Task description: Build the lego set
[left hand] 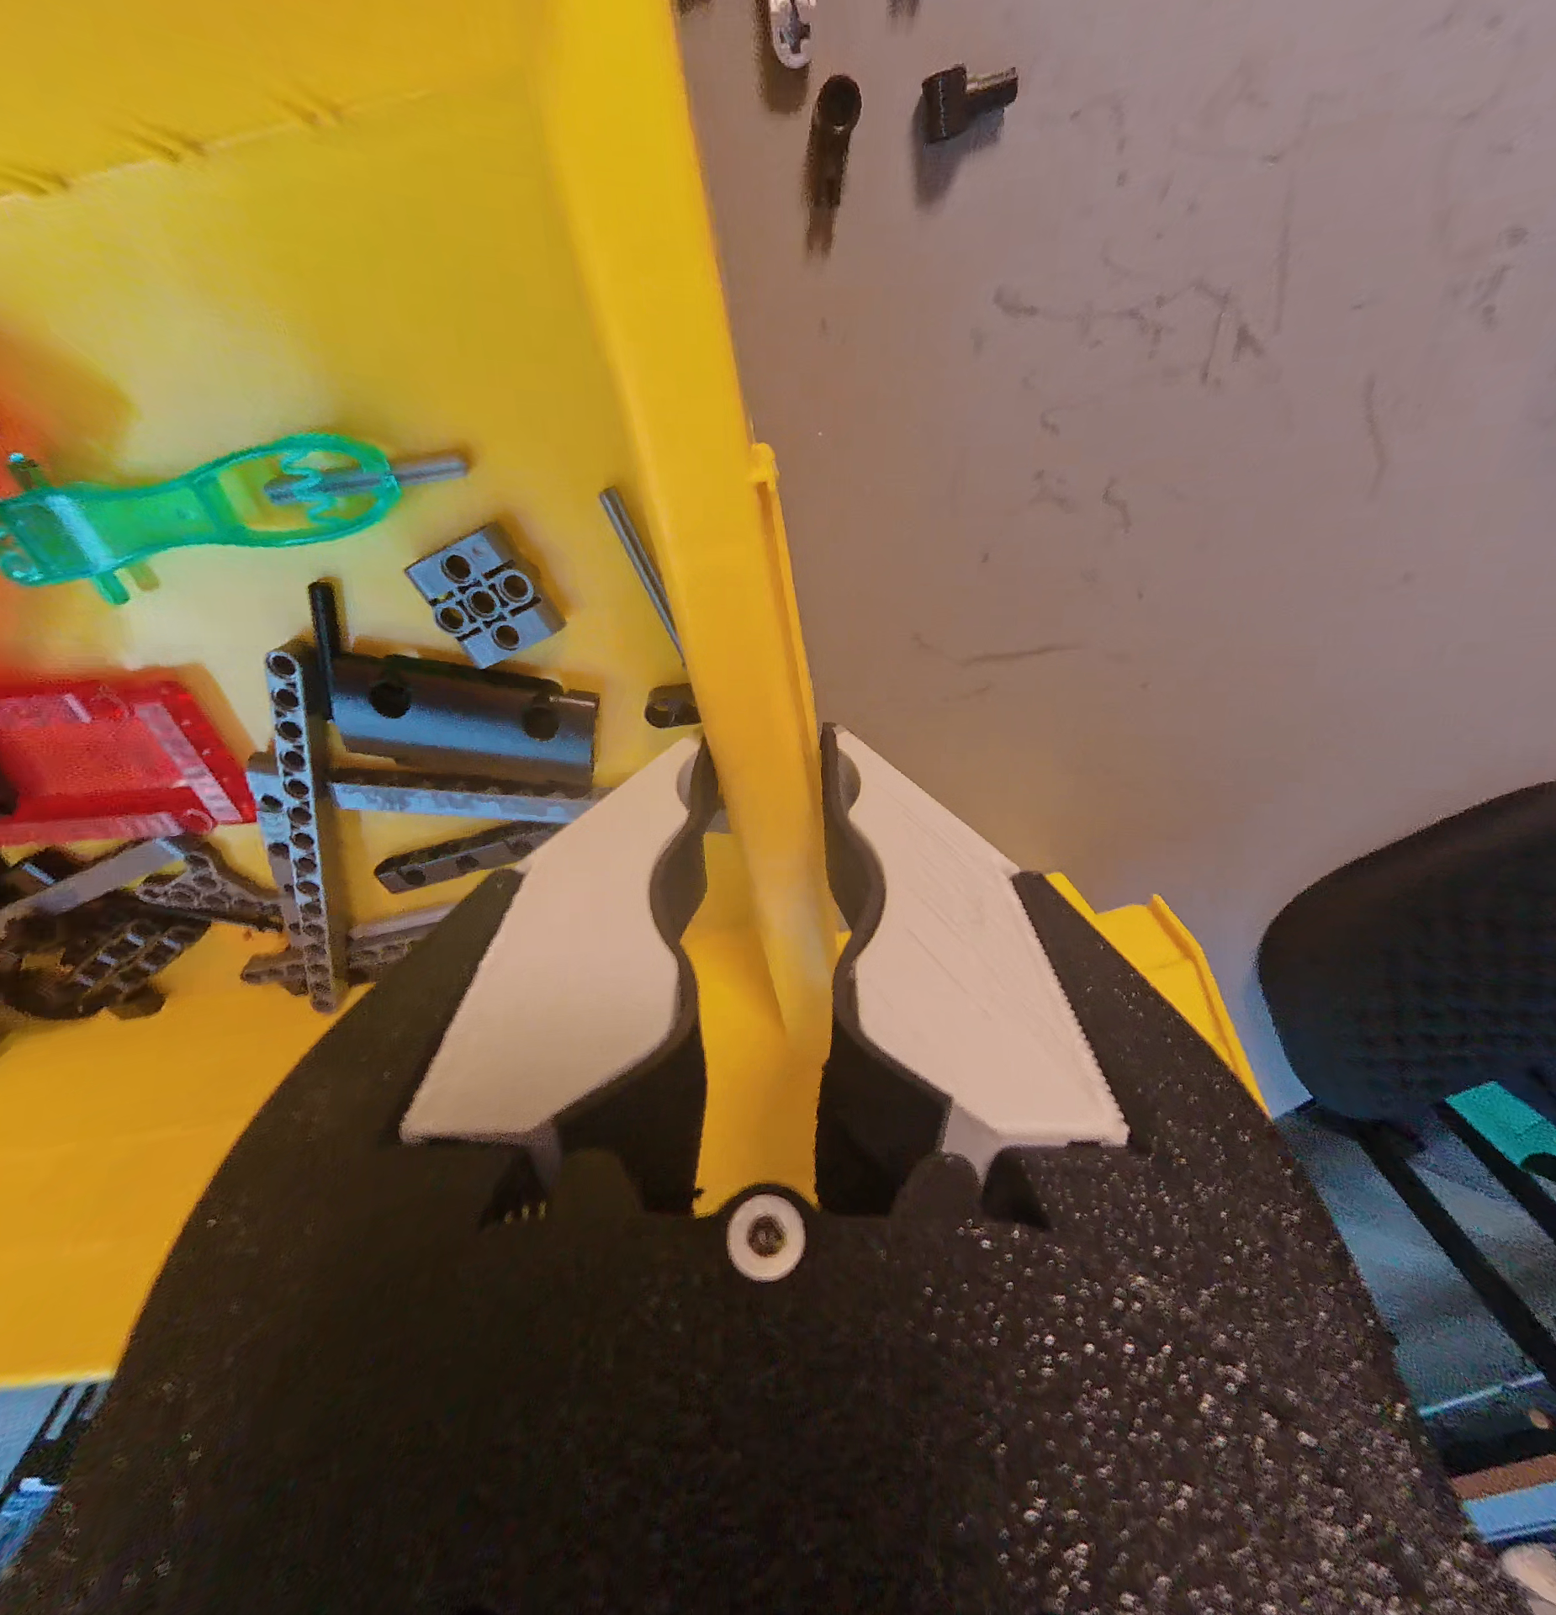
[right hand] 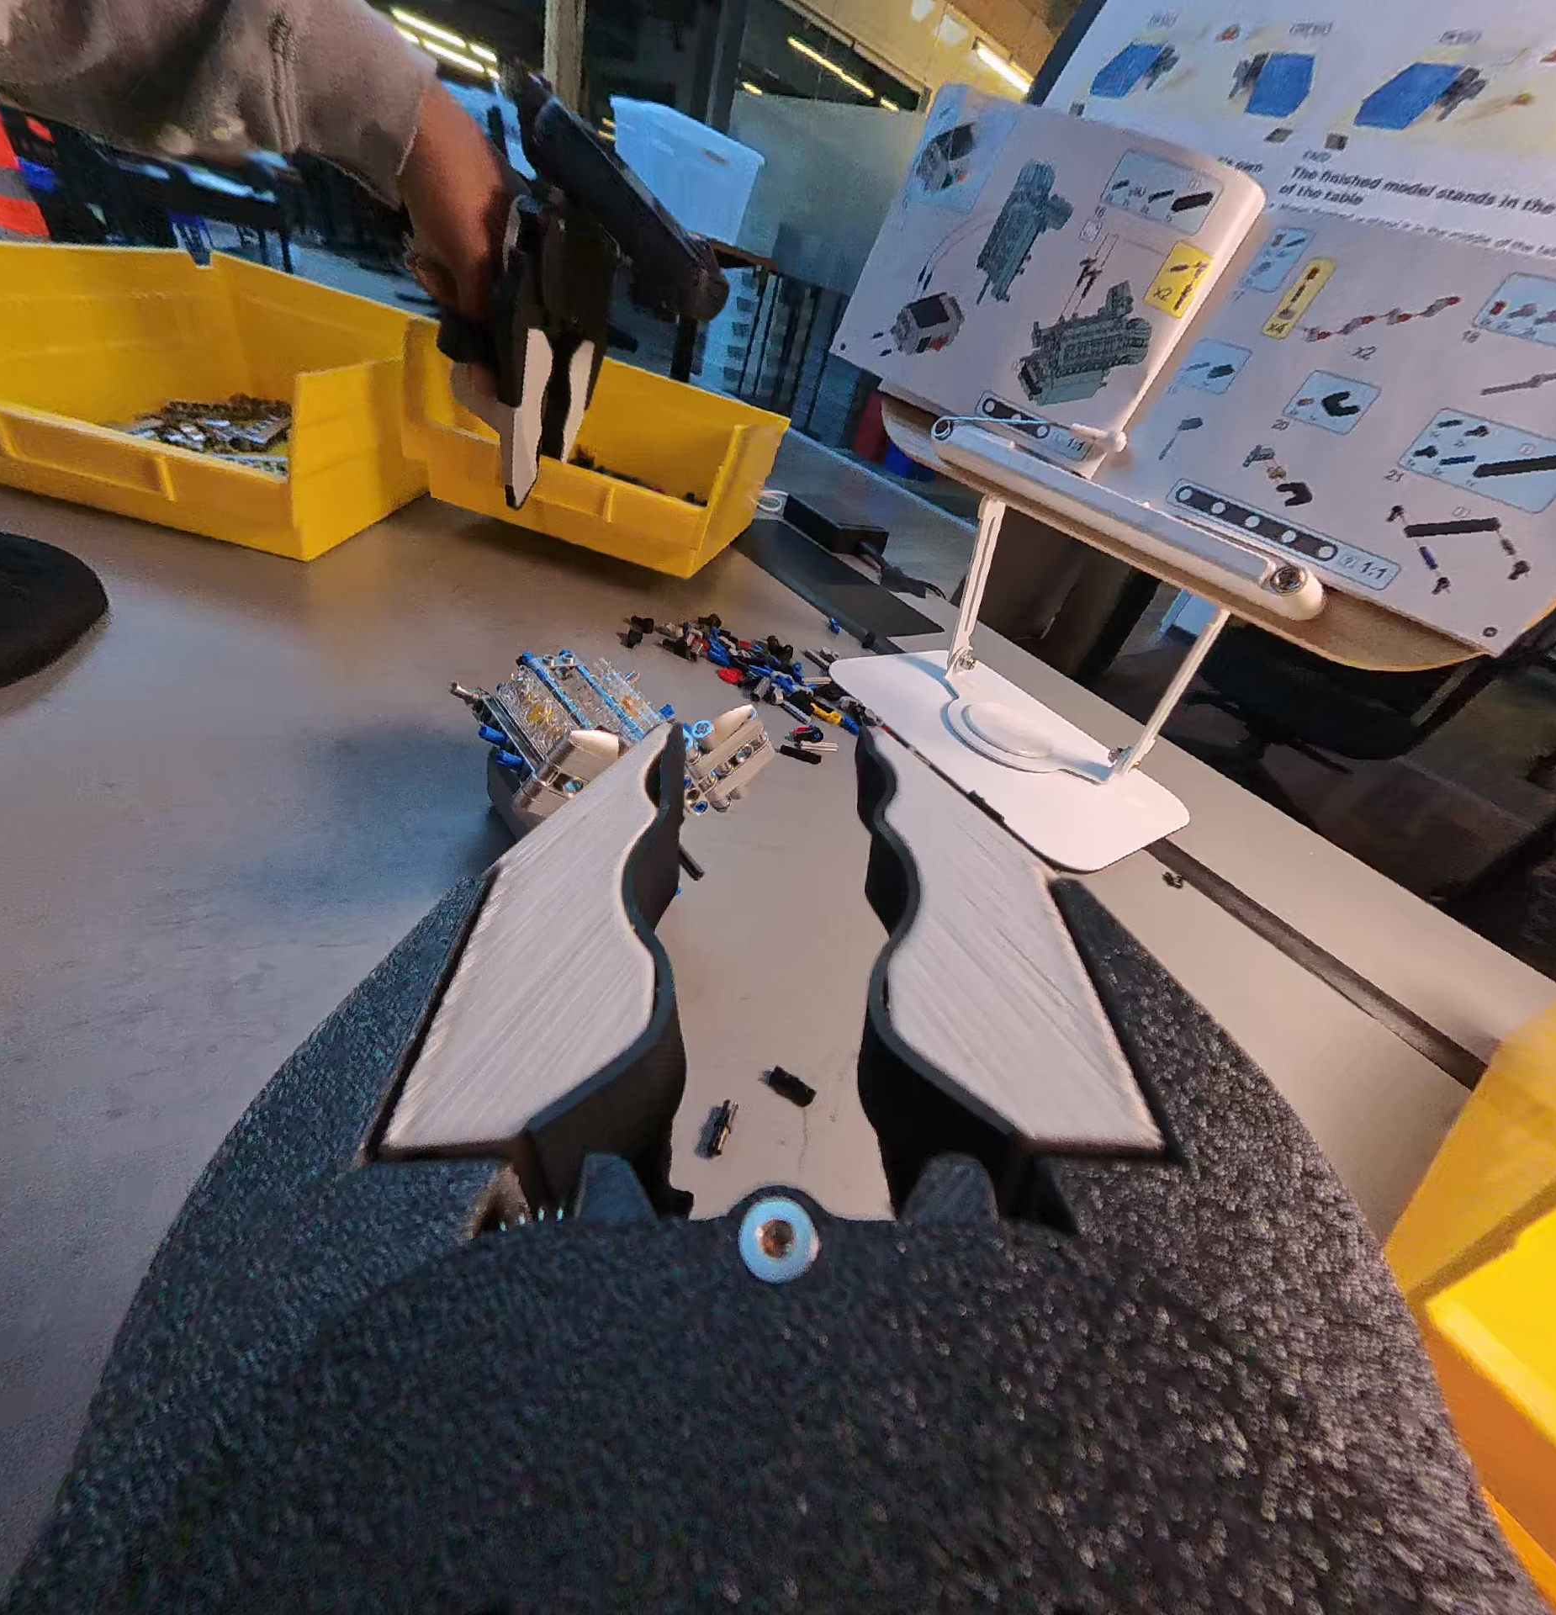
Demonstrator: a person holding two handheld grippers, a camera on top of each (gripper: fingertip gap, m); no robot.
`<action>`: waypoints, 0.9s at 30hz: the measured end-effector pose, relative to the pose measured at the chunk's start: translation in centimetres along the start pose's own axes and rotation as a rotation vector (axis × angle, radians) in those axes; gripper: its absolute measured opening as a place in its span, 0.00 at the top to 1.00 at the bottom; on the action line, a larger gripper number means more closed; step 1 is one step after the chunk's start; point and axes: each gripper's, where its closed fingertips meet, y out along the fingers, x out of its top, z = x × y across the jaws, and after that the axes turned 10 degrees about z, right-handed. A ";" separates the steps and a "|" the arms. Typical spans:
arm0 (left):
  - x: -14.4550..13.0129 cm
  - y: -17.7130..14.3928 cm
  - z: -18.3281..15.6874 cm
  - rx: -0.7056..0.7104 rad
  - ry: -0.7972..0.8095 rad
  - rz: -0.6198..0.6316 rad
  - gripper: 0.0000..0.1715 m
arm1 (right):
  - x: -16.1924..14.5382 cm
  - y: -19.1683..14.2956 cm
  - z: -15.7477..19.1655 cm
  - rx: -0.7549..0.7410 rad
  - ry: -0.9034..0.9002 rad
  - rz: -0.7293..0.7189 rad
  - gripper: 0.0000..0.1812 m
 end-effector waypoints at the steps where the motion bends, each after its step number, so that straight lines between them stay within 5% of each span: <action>1: -0.3 -1.2 -0.1 -0.001 -0.017 -0.017 0.88 | 0.3 -0.3 -0.2 0.001 0.011 -0.013 0.79; 10: -2.1 -11.4 1.4 -0.061 -0.101 -0.271 0.86 | 0.8 -0.7 -0.5 0.010 0.045 -0.041 0.79; 13: -2.3 -10.1 4.5 -0.004 -0.194 -0.274 0.85 | 0.5 -0.5 -0.3 0.014 0.045 -0.031 0.79; 18: -0.9 -6.7 -0.9 -0.115 -0.049 -0.206 0.87 | 0.3 -0.3 -0.3 0.007 0.037 -0.017 0.79; 27: -0.1 -3.2 -1.4 -0.105 -0.052 -0.159 0.89 | 0.3 -0.2 0.1 0.008 0.016 -0.005 0.79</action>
